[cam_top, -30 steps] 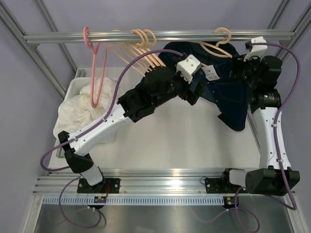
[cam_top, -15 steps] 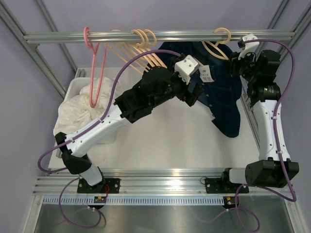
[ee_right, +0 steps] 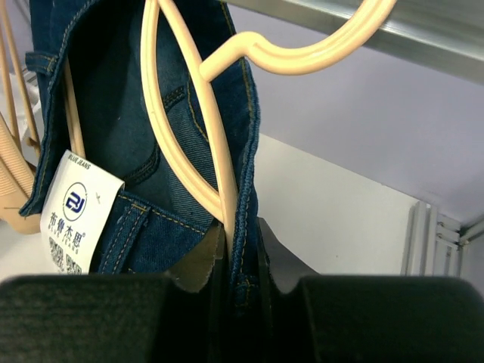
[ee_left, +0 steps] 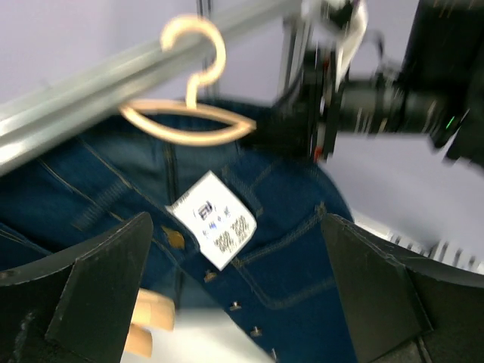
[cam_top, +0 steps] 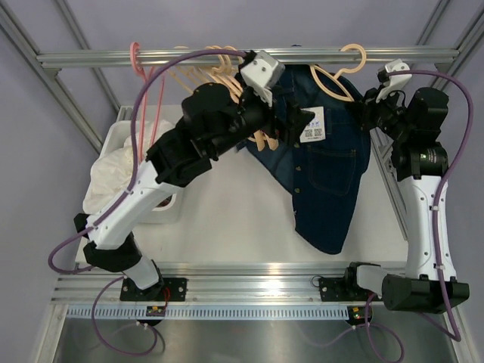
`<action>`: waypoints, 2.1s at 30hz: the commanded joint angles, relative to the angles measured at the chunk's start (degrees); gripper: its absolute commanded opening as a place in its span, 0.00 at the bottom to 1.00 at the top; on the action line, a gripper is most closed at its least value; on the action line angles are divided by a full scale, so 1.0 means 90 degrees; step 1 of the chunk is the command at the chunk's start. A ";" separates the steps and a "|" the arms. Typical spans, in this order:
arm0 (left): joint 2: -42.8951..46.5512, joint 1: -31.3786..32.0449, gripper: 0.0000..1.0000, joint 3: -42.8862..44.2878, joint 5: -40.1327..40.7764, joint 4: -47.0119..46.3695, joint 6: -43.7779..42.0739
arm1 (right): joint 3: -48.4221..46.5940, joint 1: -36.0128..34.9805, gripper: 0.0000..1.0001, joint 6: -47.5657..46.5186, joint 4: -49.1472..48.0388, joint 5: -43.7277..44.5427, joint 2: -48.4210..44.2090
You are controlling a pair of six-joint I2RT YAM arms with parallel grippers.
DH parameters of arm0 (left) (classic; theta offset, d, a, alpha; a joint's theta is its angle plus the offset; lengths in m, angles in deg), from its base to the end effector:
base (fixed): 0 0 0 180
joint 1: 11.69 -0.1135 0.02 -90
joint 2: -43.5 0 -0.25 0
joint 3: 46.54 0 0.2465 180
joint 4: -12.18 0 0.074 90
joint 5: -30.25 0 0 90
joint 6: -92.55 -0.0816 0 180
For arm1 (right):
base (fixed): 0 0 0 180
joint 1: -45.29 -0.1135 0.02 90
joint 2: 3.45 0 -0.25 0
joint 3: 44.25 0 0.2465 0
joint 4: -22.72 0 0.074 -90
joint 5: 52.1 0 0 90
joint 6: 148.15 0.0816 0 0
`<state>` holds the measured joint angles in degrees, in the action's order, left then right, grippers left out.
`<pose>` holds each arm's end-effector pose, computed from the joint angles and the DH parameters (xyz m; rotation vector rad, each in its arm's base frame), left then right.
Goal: Remove the skirt from the hanger
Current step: Pick up the hanger from the clothesline.
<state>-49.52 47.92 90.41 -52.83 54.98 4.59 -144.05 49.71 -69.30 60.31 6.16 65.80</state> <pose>0.1935 -0.3105 0.5372 0.6831 1.4480 -0.7522 0.2885 0.0208 0.4550 -0.5051 1.6044 0.2641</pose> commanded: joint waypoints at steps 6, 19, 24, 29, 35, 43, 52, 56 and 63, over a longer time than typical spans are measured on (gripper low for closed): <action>0.0130 0.0007 0.99 0.0274 -0.0085 -0.0124 0.0593 | -0.1189 -0.0160 0.00 0.0107 0.0064 0.0860 -0.0683; -0.0134 0.0007 0.99 0.0206 -0.0358 -0.0211 0.0652 | -0.0801 -0.0677 0.00 -0.2244 -0.0949 0.3188 -0.0967; -0.0203 0.0007 0.99 0.0040 -0.0660 -0.0221 0.0642 | -0.1218 -0.0541 0.00 -0.2715 -0.0825 0.2145 -0.0197; -0.0037 -0.0012 0.99 -0.0292 -0.0583 -0.0270 0.0369 | -0.1229 0.0035 0.00 -0.2305 -0.1214 0.0990 0.0049; -0.0056 -0.0061 0.99 -0.0410 -0.0710 -0.0328 0.0320 | -0.0594 0.0650 0.00 -0.1797 -0.2309 -0.0309 -0.0223; -0.0339 -0.0100 0.99 0.0164 -0.0671 -0.0290 0.0456 | -0.0166 0.0700 0.00 -0.1701 -0.1752 -0.0692 -0.0955; -0.0895 0.0065 0.99 0.1123 -0.0222 -0.0104 0.0544 | -0.0009 0.0690 0.00 -0.1194 -0.0297 -0.0632 -0.1883; -0.1354 0.0241 0.99 0.1620 -0.0056 -0.0036 0.0496 | 0.0294 0.0661 0.00 -0.0753 -0.0093 -0.0799 -0.2372; -0.1491 0.0534 0.99 0.1172 0.0501 -0.0543 0.0447 | 0.0666 0.0485 0.00 0.0281 0.0375 -0.0818 -0.2636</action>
<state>-62.56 52.05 101.45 -51.63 54.63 8.61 -138.37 54.89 -74.31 65.32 0.28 42.74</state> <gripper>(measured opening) 0.985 0.197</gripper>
